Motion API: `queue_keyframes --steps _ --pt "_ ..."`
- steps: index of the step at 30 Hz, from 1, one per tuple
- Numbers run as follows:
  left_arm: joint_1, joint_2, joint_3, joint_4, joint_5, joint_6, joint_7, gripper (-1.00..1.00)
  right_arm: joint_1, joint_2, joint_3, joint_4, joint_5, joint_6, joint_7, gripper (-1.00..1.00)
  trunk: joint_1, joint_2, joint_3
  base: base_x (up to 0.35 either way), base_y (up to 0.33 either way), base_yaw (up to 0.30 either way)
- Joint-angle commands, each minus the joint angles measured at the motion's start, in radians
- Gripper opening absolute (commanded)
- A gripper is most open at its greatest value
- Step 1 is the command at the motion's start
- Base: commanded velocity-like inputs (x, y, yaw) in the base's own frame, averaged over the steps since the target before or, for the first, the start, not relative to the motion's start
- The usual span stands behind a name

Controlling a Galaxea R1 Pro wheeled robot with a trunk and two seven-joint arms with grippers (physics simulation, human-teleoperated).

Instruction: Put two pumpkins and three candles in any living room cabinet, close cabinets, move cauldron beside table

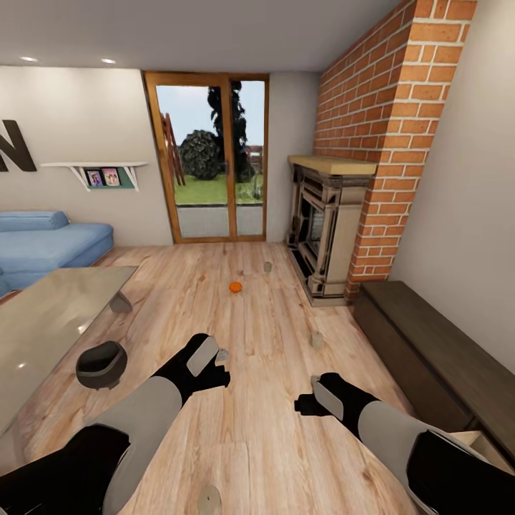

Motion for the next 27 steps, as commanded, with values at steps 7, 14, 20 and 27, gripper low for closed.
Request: queue_keyframes --steps 7,14,20,27 --pt "-0.001 0.000 -0.002 0.000 0.008 0.002 0.011 1.00 -0.001 -0.001 0.006 -0.002 -0.011 0.003 -0.005 1.00 0.027 -0.050 -0.023 0.000 0.000 0.000" --pt "-0.001 0.000 -0.004 0.000 0.008 0.002 0.015 1.00 -0.001 -0.011 0.005 -0.001 -0.011 0.004 -0.004 1.00 0.054 -0.099 -0.045 0.000 0.000 -0.088" --pt "-0.001 0.000 -0.005 0.000 0.009 0.002 0.025 1.00 -0.001 -0.029 0.005 -0.003 -0.012 0.004 -0.001 1.00 0.077 -0.141 -0.064 0.000 0.000 -0.178" --pt "-0.001 0.000 -0.001 0.005 0.012 -0.014 0.023 1.00 -0.001 -0.030 0.008 -0.003 -0.012 0.004 0.000 1.00 0.104 -0.190 -0.086 0.000 0.000 -0.040"
